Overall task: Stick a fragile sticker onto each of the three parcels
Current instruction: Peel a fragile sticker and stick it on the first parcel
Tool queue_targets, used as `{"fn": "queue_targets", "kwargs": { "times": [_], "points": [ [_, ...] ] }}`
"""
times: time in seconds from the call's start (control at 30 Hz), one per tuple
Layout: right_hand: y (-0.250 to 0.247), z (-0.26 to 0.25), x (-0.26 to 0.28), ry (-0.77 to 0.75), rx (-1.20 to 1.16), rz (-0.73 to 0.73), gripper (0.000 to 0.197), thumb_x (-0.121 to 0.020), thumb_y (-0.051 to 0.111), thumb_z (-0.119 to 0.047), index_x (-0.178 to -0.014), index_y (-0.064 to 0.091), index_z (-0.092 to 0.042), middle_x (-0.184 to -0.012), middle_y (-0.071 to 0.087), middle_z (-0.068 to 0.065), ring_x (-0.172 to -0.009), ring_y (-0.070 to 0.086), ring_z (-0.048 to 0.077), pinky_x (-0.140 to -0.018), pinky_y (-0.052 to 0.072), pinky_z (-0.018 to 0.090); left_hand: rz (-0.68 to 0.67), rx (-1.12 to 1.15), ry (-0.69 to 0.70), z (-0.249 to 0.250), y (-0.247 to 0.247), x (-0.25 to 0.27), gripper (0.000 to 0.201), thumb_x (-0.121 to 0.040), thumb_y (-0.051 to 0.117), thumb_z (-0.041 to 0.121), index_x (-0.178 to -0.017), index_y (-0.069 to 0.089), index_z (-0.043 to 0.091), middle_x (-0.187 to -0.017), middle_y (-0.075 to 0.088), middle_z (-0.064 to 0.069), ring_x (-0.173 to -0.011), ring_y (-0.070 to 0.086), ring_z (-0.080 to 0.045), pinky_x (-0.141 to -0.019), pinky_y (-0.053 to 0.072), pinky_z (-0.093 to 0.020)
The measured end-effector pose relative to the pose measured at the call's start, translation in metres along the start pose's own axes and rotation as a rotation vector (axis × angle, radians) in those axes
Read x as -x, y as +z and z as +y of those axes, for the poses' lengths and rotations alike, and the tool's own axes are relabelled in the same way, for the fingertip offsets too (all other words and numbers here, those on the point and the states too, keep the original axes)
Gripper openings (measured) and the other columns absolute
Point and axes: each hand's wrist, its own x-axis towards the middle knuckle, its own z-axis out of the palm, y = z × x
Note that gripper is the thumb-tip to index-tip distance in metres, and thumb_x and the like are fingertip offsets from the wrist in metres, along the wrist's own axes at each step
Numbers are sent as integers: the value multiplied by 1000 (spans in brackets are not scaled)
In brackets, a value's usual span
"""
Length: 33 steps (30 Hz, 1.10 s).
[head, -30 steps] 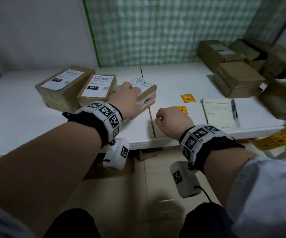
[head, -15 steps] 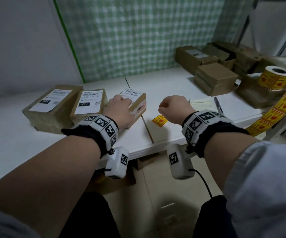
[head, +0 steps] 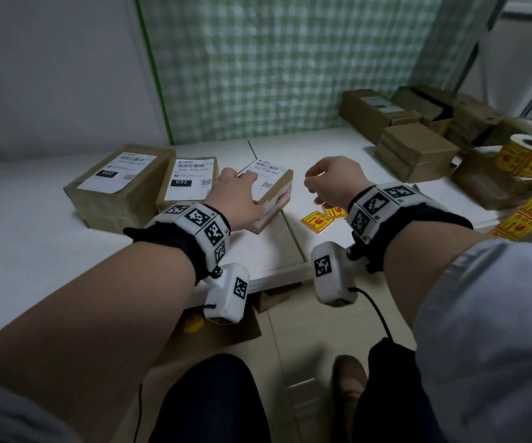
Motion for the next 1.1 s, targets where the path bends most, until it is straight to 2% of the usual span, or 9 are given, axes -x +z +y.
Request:
{"fn": "queue_targets", "kwargs": {
  "times": [0.13, 0.23, 0.37, 0.5, 0.57, 0.7, 0.8, 0.9, 1.1],
  "points": [
    [12, 25, -18, 32, 109, -16, 25, -83, 52, -10, -101, 69, -10, -90, 64, 6, -98, 66, 27, -88, 54, 42, 3, 2, -44, 7, 11, -18, 70, -82, 58, 38, -143, 27, 21, -142, 27, -15, -131, 30, -34, -105, 33, -44],
    [17, 36, -27, 31, 128, -42, 26, -83, 54, -11, -105, 69, -11, -105, 69, 9, -100, 65, 29, -89, 54, 42, -5, 16, -118, 11, 19, -29, 77, -81, 58, 45, -145, 22, 23, -145, 24, -16, -137, 21, -35, -107, 28, -47],
    [15, 45, -29, 25, 133, -55, 26, -84, 54, -13, -107, 68, -12, -108, 68, 7, -100, 65, 27, -88, 55, 40, -1, 6, -200, 15, 19, -36, 77, -76, 62, 48, -139, 28, 20, -132, 35, -17, -127, 31, -37, -102, 34, -47],
    [12, 55, -27, 27, 151, -58, 29, -83, 53, -12, -108, 68, -11, -93, 61, 3, -95, 64, 25, -87, 55, 39, -16, -26, -249, 19, 16, -30, 69, -71, 63, 45, -129, 37, 19, -127, 41, -17, -121, 34, -37, -97, 40, -51],
    [12, 60, -25, 20, 179, -69, 30, -84, 52, -13, -109, 67, -12, -98, 63, 4, -92, 62, 23, -89, 54, 39, -17, -43, -254, 21, 17, -23, 67, -69, 64, 45, -125, 39, 19, -125, 41, -16, -120, 34, -37, -94, 41, -49],
    [14, 70, -20, 15, 235, -73, 28, -86, 53, -14, -109, 69, -13, -115, 67, 6, -82, 55, 20, -85, 53, 33, -2, -54, -243, 24, 20, -10, 70, -69, 65, 46, -128, 39, 19, -126, 40, -15, -118, 33, -35, -88, 41, -43],
    [17, 74, -15, 36, 256, -82, 28, -87, 55, -15, -111, 68, -14, -120, 66, 7, -98, 61, 23, -89, 51, 31, -11, -61, -235, 24, 21, -4, 71, -69, 63, 45, -130, 37, 19, -125, 40, -14, -117, 33, -35, -85, 38, -41],
    [20, 76, -15, 43, 274, -66, 32, -87, 55, -13, -118, 65, -13, -126, 62, 7, -117, 55, 24, -94, 45, 29, -9, -92, -236, 23, 21, -1, 74, -66, 62, 51, -128, 39, 19, -126, 43, -15, -119, 35, -35, -91, 36, -44],
    [34, 77, -24, 41, 331, -42, 36, -86, 51, -8, -121, 60, -6, -124, 60, 14, -116, 54, 31, -95, 44, 35, 80, -136, -242, 17, 25, 5, 72, -69, 61, 55, -128, 43, 17, -130, 41, -19, -118, 38, -38, -96, 36, -44]
  ]
}}
